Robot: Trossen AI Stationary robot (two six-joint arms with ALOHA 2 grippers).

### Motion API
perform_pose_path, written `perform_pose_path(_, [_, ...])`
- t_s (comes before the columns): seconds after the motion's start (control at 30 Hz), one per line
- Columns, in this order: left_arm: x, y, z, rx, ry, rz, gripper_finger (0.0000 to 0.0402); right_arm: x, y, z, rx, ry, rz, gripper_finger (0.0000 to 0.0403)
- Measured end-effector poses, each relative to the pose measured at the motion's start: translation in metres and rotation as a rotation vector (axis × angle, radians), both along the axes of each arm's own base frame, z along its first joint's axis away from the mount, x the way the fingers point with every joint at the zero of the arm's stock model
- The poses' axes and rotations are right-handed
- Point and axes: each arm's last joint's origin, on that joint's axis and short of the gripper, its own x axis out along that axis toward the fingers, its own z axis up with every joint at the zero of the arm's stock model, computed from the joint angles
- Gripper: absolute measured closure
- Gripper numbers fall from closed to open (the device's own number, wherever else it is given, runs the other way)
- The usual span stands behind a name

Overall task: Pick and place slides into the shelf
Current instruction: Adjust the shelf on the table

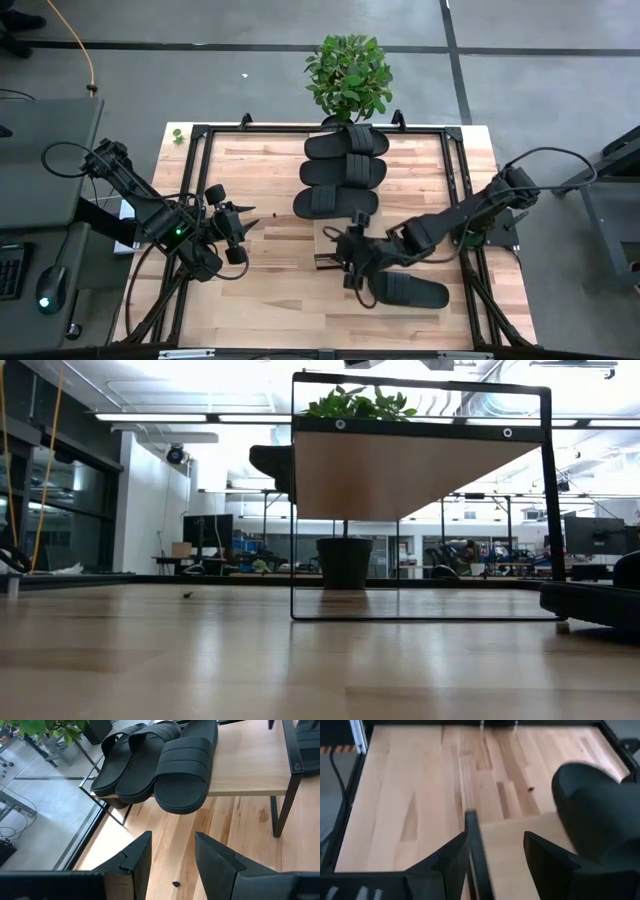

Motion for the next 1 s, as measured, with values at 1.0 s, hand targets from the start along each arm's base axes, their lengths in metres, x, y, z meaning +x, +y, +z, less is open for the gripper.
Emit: perform_pose_path(1.0, [0.000, 0.000, 0.000, -0.004, -0.005, 0.001, 0.0268, 0.004, 0.012, -0.038, 0.012, 0.158, -0.072, 0.0325])
